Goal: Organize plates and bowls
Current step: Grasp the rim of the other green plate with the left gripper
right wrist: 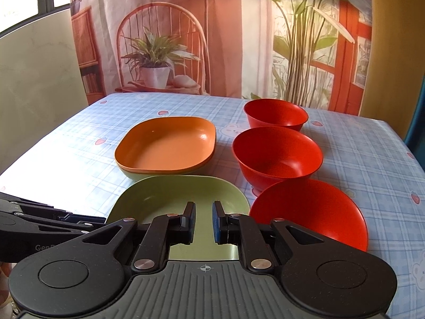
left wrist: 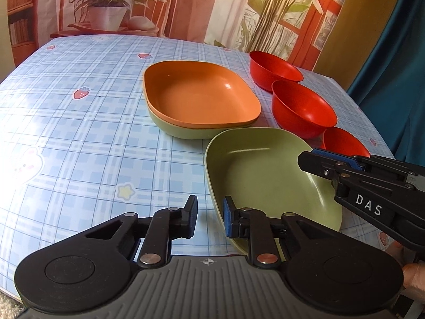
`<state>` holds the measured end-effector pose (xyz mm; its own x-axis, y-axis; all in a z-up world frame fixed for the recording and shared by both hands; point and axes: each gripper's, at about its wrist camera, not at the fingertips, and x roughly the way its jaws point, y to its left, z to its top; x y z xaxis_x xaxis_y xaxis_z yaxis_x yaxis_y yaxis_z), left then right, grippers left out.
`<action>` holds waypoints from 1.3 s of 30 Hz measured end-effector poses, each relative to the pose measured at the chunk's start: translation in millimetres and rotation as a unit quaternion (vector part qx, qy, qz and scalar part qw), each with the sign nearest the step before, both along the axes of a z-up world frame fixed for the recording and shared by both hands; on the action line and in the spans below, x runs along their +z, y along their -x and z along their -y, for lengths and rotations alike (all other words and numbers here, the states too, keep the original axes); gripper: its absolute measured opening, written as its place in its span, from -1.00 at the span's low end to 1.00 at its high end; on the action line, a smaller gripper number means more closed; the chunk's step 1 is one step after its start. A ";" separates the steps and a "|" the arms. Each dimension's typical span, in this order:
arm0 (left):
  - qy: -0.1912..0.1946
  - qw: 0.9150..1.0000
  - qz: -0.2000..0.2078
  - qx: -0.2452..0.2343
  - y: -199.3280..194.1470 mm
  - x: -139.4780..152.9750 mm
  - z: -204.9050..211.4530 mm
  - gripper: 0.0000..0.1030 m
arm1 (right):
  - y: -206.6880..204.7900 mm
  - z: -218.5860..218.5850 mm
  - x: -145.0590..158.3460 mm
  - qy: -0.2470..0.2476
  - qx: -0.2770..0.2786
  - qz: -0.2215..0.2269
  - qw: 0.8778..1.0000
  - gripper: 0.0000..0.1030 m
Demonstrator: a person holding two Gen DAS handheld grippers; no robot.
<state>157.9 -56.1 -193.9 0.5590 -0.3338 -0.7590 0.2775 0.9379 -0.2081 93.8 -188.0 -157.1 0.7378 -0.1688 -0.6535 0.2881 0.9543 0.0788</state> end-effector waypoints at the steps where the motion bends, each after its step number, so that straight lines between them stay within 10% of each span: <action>1: 0.000 1.000 0.001 0.001 0.0 0.0 -0.1 -0.59 | 0.3 0.4 0.5 0.002 -0.002 0.001 1.000 -0.73; 39: 0.003 1.000 -0.001 0.018 3.9 -6.6 -4.7 -0.59 | 12.5 14.0 1.0 0.005 -0.047 0.006 0.999 -0.68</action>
